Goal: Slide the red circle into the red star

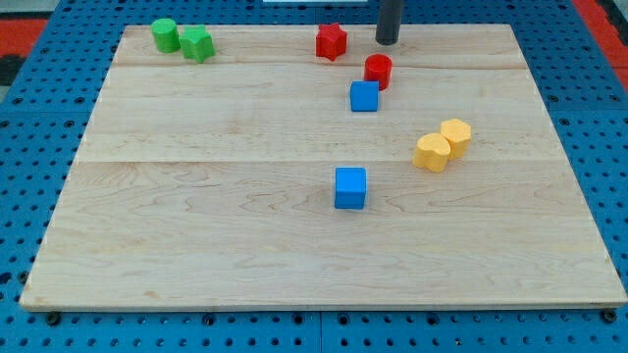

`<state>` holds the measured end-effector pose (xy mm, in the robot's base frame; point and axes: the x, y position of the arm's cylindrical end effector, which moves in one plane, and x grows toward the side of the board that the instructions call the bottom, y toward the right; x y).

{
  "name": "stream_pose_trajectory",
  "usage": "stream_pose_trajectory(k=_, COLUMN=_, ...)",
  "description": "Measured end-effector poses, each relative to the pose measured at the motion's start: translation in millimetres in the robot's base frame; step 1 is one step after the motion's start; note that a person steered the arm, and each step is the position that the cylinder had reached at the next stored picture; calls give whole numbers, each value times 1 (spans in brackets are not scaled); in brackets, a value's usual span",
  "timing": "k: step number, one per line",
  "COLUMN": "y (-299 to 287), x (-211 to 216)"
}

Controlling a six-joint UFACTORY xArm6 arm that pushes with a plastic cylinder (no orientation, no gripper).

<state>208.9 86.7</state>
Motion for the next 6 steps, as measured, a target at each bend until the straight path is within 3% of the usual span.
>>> stream_pose_trajectory(k=1, y=-64, x=0)
stream_pose_trajectory(k=2, y=-39, x=9)
stream_pose_trajectory(k=4, y=146, x=41)
stream_pose_trajectory(k=6, y=112, x=64)
